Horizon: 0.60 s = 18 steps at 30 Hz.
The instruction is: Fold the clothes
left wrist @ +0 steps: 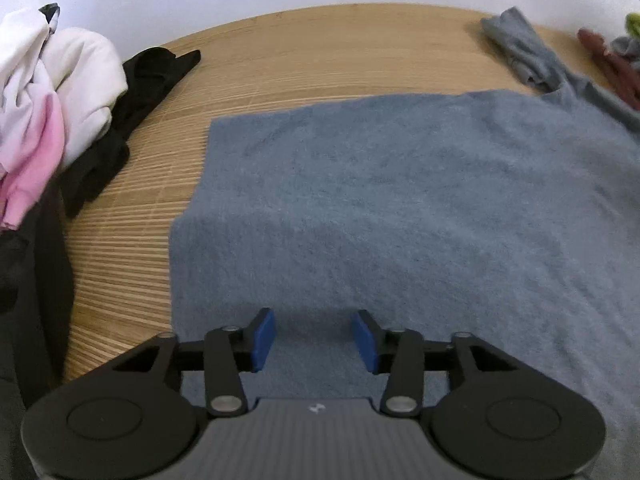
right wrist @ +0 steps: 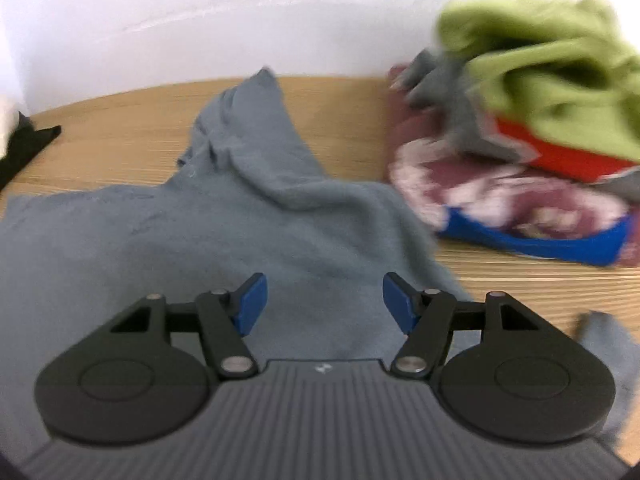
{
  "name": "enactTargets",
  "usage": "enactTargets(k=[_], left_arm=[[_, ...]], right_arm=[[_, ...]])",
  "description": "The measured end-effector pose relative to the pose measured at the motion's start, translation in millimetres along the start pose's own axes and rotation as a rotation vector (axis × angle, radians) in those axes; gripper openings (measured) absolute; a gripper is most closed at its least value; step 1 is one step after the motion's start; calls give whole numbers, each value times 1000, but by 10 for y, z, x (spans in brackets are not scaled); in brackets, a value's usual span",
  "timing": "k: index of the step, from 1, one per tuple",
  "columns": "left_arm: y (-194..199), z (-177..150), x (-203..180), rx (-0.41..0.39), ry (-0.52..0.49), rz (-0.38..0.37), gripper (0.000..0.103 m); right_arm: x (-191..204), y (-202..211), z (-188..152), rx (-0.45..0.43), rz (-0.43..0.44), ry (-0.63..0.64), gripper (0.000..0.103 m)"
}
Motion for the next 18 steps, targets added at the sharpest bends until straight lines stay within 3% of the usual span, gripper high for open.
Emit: enactTargets(k=[2,6,9,11,14,18], left_arm=[[-35,52,18,6,6,33,64],[-103,225,82,0,11,57,65],[-225,436,99,-9,-19,105,64],[-247,496,85,-6,-38,113,62],[-234,453,111,-34,-47,90,58],[-65,253,166,-52,37,-32,56]], right_arm=[[51,-218,-21,41,-32,21,66],[-198,-382,-87,51,-230,-103,71],[-490,-222,-86,42,-221,-229,65],[-704,87,-123,-20,-219,-260,67],[-1179,539,-348,-60,-341,-267,70],[-1797,665,-755,57,-502,-280,70]])
Point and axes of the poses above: each gripper's, at about its wrist camera, not at the fingertips, and y roughly against the way its jaws point, x to its left, z to its top, the point moved 4 cm from there along -y, roughly the way its jaws point, and after that the axes turned 11 degrees about -z, right-handed, at the moved point
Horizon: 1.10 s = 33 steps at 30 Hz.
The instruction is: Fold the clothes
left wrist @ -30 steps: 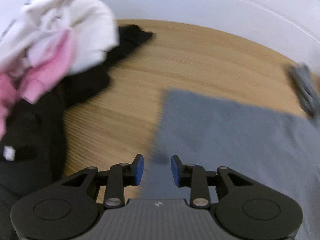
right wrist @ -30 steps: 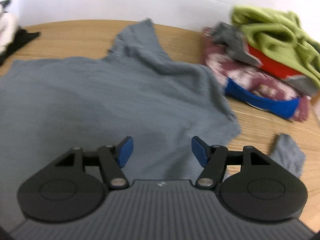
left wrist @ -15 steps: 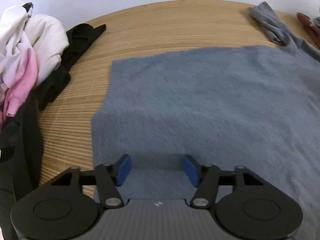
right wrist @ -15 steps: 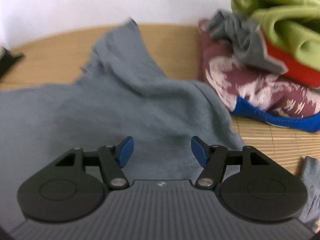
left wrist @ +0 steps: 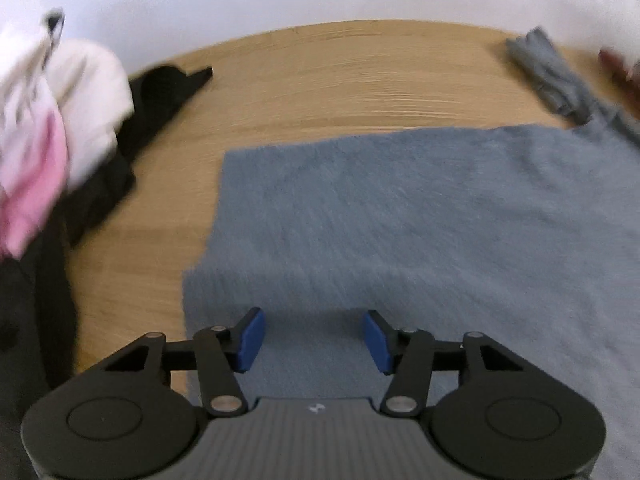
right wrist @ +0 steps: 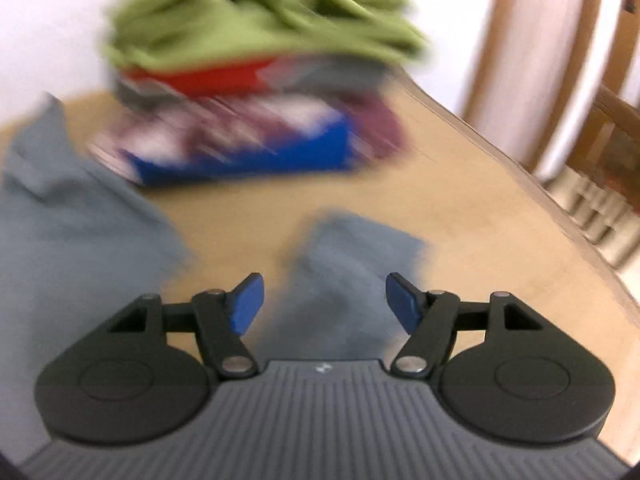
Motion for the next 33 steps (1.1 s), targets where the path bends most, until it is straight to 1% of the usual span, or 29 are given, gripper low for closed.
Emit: enactTargets(k=[2,3,4,7,9,11,12,15,18,20,23,26,27,29,31,33], left_arm=[[128,-125,-10,-4,41,-69,55],[202,-195,-48,-7,38,-83,55],[291,-270,-109,-12,24,-84,55],[505,-486,-351,-4,-12,-111,55],[622,-632,-533,2,-34,-138,55],[711,-791,-730,-5,-62,-141,55],[741,-875,-836,-5,-78,-140,55],[785,-1097,-1122,20,-98,-125,55],[887,-1308,-1331,26,-79,-134,55],[961,-1430,-1410,26,-77,-130,55],[1057,-1595,-1470,25,-62,-112,55],[1139,-1695,-1486,22,-33,-106,55],[1164,-1727,-1492,20,-26,-101,55],[1200,-1777,-1504,19,-14,-93,55],[1223,-1823,-1506,24,1,-95,55],[1241,-1863,-1510,28,13,-99,55]], right_arm=[[-144,-90,-98,25,-13,-27,70],[-215,-133,-146,38,-19,-41,70],[-265,-152,-175,47,-1,-63,70],[-217,-291,-151,57,54,-74,69],[-82,-327,-106,15,55,-38,67],[-47,-282,-121,-12,105,10,36],[-44,-252,-130,-5,111,23,11],[-199,-60,-282,-22,54,104,9],[-617,130,-562,2,33,127,9],[-912,297,-810,25,40,149,9],[-1204,711,-1293,59,93,232,9],[-1478,1294,-1813,123,244,266,9],[-1504,1478,-1935,143,322,270,9],[-1527,1890,-2150,177,514,289,9],[-1481,2247,-2231,166,702,290,9],[-1405,2587,-2226,128,898,294,9]])
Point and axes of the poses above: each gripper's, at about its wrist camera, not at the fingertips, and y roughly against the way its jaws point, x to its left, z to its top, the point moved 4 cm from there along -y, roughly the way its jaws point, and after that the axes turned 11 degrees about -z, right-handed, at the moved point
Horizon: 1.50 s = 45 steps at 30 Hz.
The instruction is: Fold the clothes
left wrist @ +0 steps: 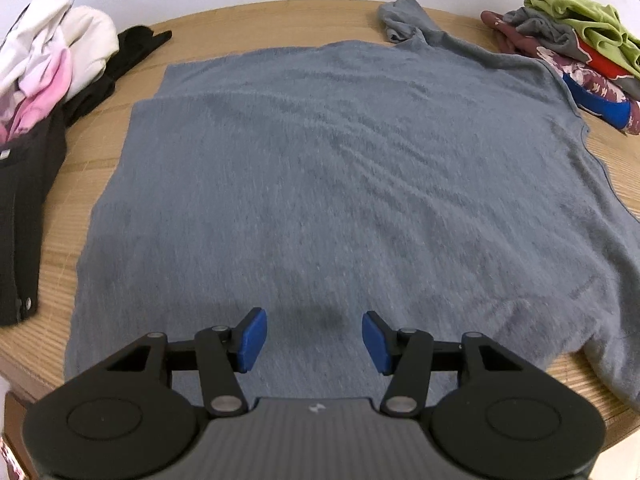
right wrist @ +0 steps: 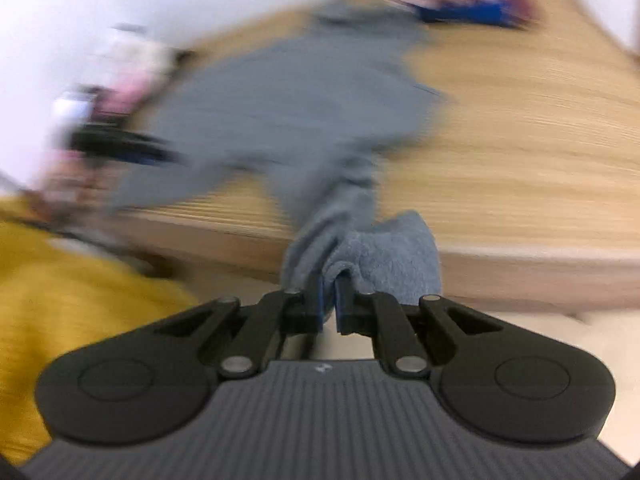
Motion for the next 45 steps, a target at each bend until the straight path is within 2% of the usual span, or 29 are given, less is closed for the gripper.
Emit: enactTargets(k=[2,5,6,7,8,10,12,14,15,17,19,21,23,25,27,29,32,33,35,36,39,41,43,45], left_arm=[[11,-38,-16,2,0,-1,55],[50,-120,-69,3,-19,9,55],[69,-155,-72,3,-27,10,55],[83,-195,-83,5,-32,15,55],[104,-247,-76,9,-36,24,55],[141,-342,-36,16,-34,39,55],[186,-424,78,21,-11,61,55],[230,-487,214,25,22,88,55],[246,-512,298,30,50,99,55],[283,-567,446,37,107,110,55],[329,-611,560,39,149,102,55],[390,-693,592,35,154,95,55],[446,-766,562,29,111,103,55],[487,-832,485,22,50,109,55],[501,-856,431,17,12,105,56],[494,-889,408,13,17,127,56],[498,-898,496,-8,62,158,55],[503,-892,541,-18,80,168,55],[504,-794,645,-45,99,185,55],[505,-745,697,-58,108,194,56],[363,-571,825,-48,98,225,56],[265,-488,861,-30,87,253,58],[220,-425,876,-13,79,267,58],[209,-407,881,1,60,268,59]], right_arm=[[229,99,102,-62,156,37,9],[308,121,259,-108,393,-17,9],[308,73,297,-93,444,-23,10],[308,-1,313,-63,437,-2,10],[332,-117,298,-14,349,74,13],[408,-343,185,76,91,301,22],[394,-465,125,120,-80,483,22],[295,-412,251,92,-114,482,22],[216,-314,365,47,-106,431,21],[56,-118,594,-43,-91,329,27],[-152,-69,877,-155,-90,178,49],[-371,-250,1072,-193,-100,25,62],[-606,-664,1214,-140,-121,-70,61],[-732,-1109,1200,-55,-196,-127,62],[-736,-1470,1224,-3,-239,-145,62],[-709,-1644,1212,13,-229,-179,62],[-664,-1782,1224,-3,-201,-226,61],[-642,-1805,1244,-17,-198,-233,57],[-606,-1850,1291,-29,-183,-249,19],[-628,-1860,1339,-30,-170,-276,11],[-761,-1622,1506,-141,-125,-382,11],[-872,-1310,1595,-243,-145,-430,11],[-1013,-1129,1649,-283,-233,-417,10],[-1197,-1105,1640,-265,-384,-363,8]])
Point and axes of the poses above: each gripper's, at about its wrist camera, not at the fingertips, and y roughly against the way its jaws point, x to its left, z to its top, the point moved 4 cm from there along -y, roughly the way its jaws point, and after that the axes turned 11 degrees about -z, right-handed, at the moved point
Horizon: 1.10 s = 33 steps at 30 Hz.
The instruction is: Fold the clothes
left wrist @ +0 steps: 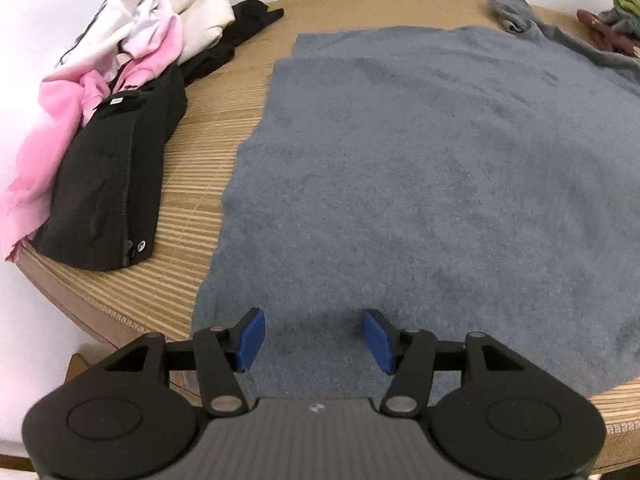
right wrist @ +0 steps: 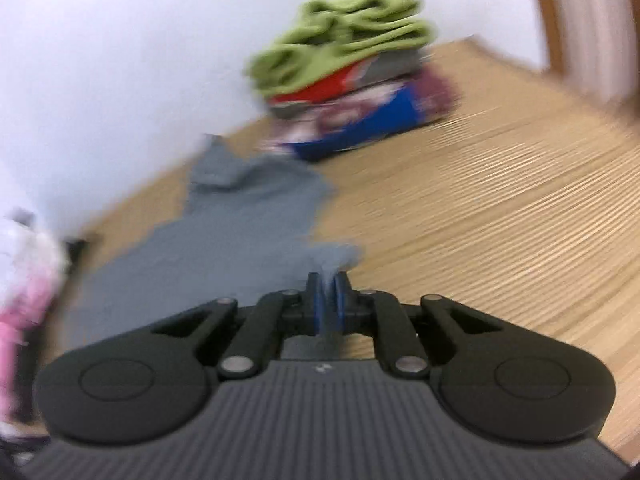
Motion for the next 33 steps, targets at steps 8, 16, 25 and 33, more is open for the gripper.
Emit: enactTargets(k=[8,16,25,33], left_arm=[[-62,46,43,18,-41,2,64],[253,-123,-63,-14,-174,-33,59],[352,-375,-325,-48,-406,-103,59],[351,-447,-543,-74,-450,-178,59]], right_arm=[[-316,-153,-347,146,4,83,18],[104,670,-1142,171,204,387,62],[801,601,-1515,98,213,563,71],[937,501,-1173,98,201,367,26]])
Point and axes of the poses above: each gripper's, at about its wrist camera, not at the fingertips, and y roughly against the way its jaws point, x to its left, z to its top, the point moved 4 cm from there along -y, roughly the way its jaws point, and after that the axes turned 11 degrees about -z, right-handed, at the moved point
